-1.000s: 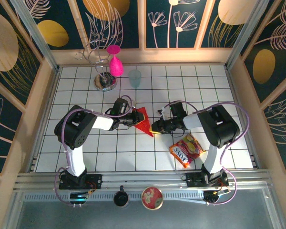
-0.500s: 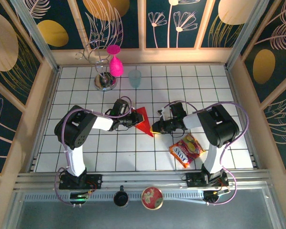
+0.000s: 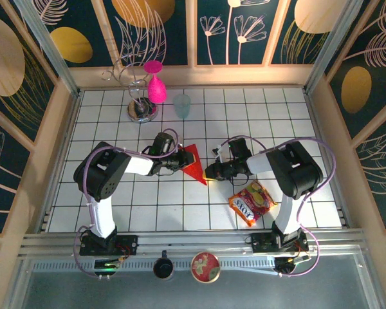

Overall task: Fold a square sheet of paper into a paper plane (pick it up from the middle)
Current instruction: Fourth fold the wing at the center of the table.

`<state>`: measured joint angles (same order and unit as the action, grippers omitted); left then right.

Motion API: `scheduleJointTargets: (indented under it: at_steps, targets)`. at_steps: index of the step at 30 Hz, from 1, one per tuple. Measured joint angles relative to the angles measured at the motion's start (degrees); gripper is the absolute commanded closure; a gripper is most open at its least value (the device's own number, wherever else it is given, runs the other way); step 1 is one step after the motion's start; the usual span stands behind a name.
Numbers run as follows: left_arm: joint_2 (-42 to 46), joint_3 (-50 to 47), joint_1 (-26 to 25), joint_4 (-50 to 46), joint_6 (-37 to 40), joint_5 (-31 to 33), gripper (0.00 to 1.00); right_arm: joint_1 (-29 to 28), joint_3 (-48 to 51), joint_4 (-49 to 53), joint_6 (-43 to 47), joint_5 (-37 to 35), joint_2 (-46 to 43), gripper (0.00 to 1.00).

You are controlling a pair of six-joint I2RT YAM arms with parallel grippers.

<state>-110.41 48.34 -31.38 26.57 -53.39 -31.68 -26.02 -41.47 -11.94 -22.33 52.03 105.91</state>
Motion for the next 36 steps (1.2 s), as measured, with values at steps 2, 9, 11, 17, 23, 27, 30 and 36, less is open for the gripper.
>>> scheduleJointTargets:
  at_steps: [2, 9, 11, 17, 23, 27, 30, 36]
  targets:
    - [-0.17, 0.31, 0.0, -0.11, 0.2, -0.02, 0.86, -0.02, -0.04, 0.09, -0.02, -0.07, 0.0, 0.9]
    - [-1.09, 0.57, 0.0, -0.39, 0.42, -0.02, 0.86, -0.24, -0.13, 0.42, -0.02, -0.63, -0.24, 0.9]
    - [-1.16, 0.61, 0.0, -0.66, 0.44, 0.0, 0.86, -0.35, -0.13, 0.61, -0.02, -1.01, -0.44, 0.88]
    - [-1.2, 0.76, 0.0, -0.87, 0.61, 0.0, 0.86, -1.25, -0.11, 1.66, -0.07, -3.02, -2.14, 0.84]
    - [-1.2, 0.76, 0.0, -0.96, 0.74, 0.0, 0.86, -1.64, 0.2, 4.46, -0.07, -4.52, -4.39, 0.83]
    - [-1.2, 0.76, 0.0, -1.03, 0.79, 0.0, 0.86, -1.64, 0.96, 5.62, -0.04, -4.68, -5.44, 0.86]
    - [-1.2, 0.76, 0.0, -1.03, 0.79, 0.0, 0.86, -1.75, 1.38, 6.25, -0.02, -4.9, -5.53, 0.88]
    - [-1.2, 0.76, 0.0, -1.05, 0.79, 0.0, 0.86, -2.1, 1.53, 6.4, -0.04, -5.99, -5.18, 0.9]
